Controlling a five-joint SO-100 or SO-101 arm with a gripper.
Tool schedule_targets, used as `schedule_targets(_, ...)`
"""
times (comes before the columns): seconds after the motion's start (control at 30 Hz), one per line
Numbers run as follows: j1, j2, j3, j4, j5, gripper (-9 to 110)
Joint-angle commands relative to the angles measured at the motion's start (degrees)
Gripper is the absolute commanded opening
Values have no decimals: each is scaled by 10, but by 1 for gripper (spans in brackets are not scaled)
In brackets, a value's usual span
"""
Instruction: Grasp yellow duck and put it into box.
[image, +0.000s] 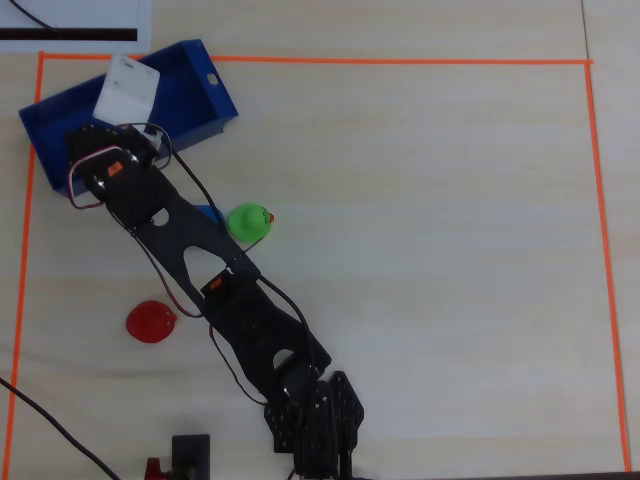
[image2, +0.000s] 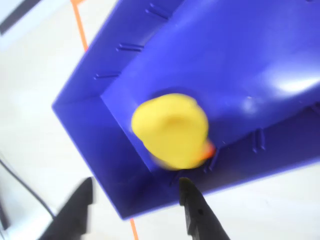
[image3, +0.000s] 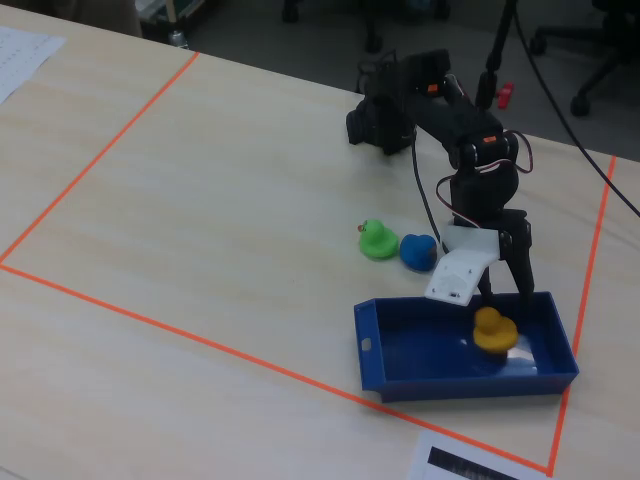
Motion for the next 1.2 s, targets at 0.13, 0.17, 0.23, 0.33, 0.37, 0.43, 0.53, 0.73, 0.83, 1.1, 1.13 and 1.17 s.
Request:
schedule_targets(0.13,35,125,-90,119,-35,5)
schedule_targets(0.17,40,166,-81,142,-38,0)
schedule_targets(0.23,53,269,-38,180,-69,0)
schedule_targets(0.33,76,464,114,203,-112,0)
schedule_targets(0.37,83,541,192,199,-128,0)
schedule_targets(0.43,101,695,366,178,-163,0)
schedule_targets(0.53,143,874,621,153,-228,0)
schedule_targets(0.73,256,1056,1017,38,-313,0)
schedule_targets(0.83,281,1136,1143,12,-323,0)
schedule_targets(1.1,348,1326,1332,47,-356,0)
schedule_targets(1.13,351,1343,1343,56,-357,0)
schedule_targets(1.17,352,1361,1355,69,-358,0)
